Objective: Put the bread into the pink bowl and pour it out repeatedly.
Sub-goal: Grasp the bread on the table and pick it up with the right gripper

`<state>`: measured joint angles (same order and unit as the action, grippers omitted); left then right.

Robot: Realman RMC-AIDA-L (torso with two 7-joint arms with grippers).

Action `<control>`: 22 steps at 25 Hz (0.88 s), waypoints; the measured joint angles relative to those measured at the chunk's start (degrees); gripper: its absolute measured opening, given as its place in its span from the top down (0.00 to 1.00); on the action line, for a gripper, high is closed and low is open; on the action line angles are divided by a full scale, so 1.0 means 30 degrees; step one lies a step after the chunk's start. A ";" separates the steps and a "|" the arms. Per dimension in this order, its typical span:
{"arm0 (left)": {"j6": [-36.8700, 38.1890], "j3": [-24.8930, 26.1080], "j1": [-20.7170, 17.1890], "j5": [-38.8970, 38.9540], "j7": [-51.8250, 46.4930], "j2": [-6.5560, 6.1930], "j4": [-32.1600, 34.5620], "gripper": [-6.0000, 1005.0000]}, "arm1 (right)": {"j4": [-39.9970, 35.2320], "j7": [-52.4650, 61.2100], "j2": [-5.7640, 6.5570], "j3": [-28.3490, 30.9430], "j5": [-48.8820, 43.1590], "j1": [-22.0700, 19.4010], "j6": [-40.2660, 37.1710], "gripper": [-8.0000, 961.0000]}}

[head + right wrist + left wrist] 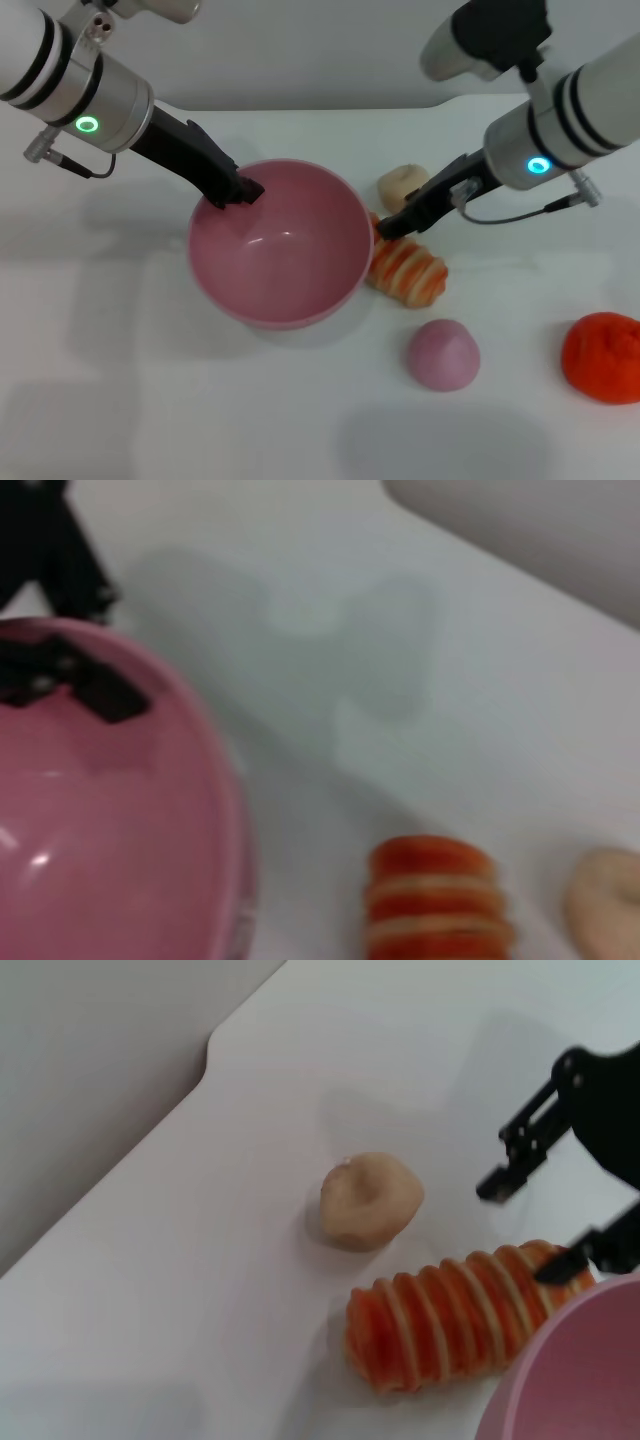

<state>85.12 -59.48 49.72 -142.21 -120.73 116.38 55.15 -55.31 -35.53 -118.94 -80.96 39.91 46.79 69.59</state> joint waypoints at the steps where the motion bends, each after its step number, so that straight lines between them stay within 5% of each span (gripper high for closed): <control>1: -0.0005 -0.0001 0.0001 0.0000 -0.0001 0.0007 -0.0001 0.95 | 0.0298 -0.0060 -0.0009 -0.0268 0.0132 0.0114 -0.0107 0.49; 22: 0.0175 -0.0001 -0.0308 0.0002 0.0064 0.0019 -0.0029 0.95 | 0.2957 0.0538 -0.0126 -0.2713 0.0729 0.0427 -0.2202 0.51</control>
<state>85.65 -59.49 48.80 -142.21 -120.54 116.44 55.06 -46.44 -33.92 -119.32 -89.10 42.09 48.07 62.99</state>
